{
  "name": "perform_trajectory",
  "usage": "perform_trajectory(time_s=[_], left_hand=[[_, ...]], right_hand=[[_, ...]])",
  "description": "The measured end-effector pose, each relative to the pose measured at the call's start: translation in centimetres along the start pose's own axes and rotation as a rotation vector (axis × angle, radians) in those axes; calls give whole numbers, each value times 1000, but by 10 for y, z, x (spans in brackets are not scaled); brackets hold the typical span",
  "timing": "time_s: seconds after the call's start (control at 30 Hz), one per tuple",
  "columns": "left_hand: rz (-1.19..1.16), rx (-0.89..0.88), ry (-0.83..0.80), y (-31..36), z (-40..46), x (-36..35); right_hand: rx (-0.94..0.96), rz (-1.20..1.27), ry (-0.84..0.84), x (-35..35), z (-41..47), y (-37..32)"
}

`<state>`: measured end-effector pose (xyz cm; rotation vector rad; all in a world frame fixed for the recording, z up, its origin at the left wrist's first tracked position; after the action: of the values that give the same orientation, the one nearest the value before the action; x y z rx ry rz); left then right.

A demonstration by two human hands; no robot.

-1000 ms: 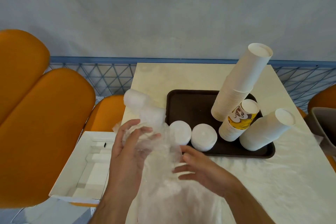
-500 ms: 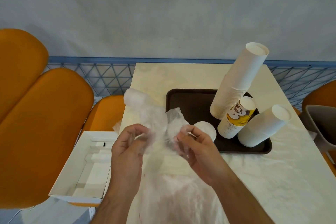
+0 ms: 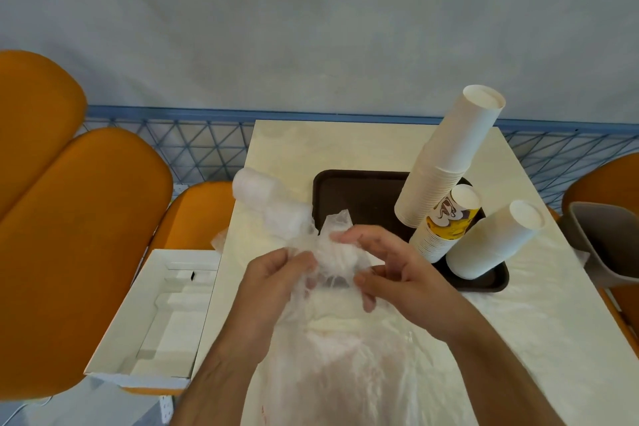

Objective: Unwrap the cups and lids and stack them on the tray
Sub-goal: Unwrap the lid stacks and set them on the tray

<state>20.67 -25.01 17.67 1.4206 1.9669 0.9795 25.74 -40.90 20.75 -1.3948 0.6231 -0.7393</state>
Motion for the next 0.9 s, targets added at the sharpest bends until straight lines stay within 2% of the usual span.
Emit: perform_trajectory(time_s=[0.17, 0.3, 0.4, 0.47, 0.57, 0.7, 0.8, 0.9], left_hand=[[-246, -47, 51, 2, 2, 24], [-371, -70, 57, 0, 5, 36], [-384, -102, 44, 0, 5, 37], [-407, -121, 33, 0, 7, 39], [-478, -159, -29, 2, 7, 42], [-558, -111, -238, 4, 7, 28], [-269, -150, -255, 5, 21, 17], [-170, -165, -461, 9, 25, -5]], right_hand=[[-51, -1, 60, 19, -8, 5], [-43, 112, 258, 38, -11, 12], [-12, 151, 443, 49, -11, 15], [7, 159, 509, 56, -12, 18], [-5, 176, 449, 58, -14, 19], [17, 212, 302, 52, -14, 8], [12, 266, 232, 47, -13, 5], [14, 281, 198, 45, -14, 5]])
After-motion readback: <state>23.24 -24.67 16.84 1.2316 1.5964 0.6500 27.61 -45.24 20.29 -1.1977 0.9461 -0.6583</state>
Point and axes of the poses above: each hand's wrist, its own z-axis towards the middle knuckle, its own x-axis out of the back of the hand, y = z × x, the point moved 9 cm from there along z, towards the middle knuckle, and after that the axes turned 11 degrees about x, right-handed, at the moved point
